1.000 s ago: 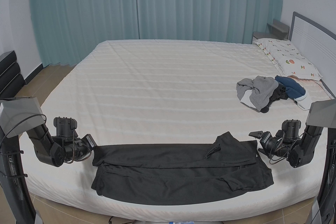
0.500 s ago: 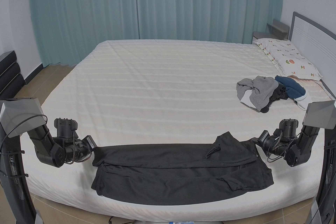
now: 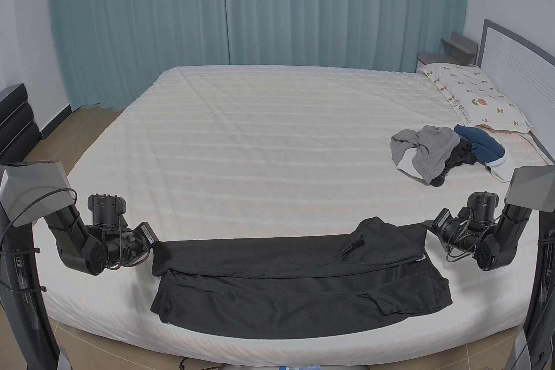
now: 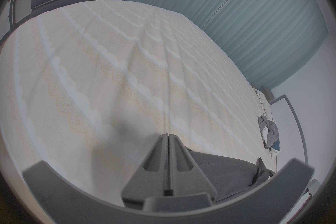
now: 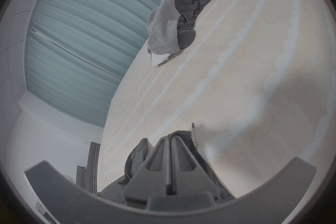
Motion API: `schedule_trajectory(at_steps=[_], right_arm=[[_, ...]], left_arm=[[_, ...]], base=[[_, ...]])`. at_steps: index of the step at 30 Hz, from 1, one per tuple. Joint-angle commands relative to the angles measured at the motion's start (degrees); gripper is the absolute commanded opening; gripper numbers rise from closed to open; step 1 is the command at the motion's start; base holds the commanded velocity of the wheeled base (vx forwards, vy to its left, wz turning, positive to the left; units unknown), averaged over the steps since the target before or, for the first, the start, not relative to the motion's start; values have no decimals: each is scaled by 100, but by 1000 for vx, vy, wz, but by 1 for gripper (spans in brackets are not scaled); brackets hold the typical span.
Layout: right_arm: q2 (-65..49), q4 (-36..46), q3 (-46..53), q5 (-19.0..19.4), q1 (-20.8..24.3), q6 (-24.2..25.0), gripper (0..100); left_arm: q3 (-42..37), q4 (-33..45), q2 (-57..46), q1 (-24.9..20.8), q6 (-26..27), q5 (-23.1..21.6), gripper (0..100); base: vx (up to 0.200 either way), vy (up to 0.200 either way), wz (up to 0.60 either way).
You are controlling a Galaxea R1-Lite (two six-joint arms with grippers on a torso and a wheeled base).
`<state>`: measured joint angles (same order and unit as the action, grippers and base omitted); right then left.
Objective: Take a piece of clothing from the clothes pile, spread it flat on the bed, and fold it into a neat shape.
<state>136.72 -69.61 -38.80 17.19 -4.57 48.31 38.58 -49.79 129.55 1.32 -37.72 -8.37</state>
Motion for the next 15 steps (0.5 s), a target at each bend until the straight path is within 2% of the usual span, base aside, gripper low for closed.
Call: schedule_trajectory(at_steps=[1, 3, 4, 5, 15], right_arm=[[48, 9, -5, 4, 0, -6, 0], [66, 9, 13, 13, 9, -6, 0], [57, 0, 31, 13, 9, -6, 0], [57, -9, 39, 13, 18, -6, 100], [-1095, 61, 470, 21, 62, -32, 100]], left_arm=[[9, 13, 0, 0, -16, -6, 0], [0, 22, 0, 0, 1, -6, 0], [0, 30, 0, -17, 1, -6, 100], [0, 39, 0, -17, 1, -6, 100], [26, 4, -79, 167, -113, -121, 100]], base=[[0, 0, 0], [0, 0, 0], [0, 0, 0], [0, 0, 0], [0, 0, 0]])
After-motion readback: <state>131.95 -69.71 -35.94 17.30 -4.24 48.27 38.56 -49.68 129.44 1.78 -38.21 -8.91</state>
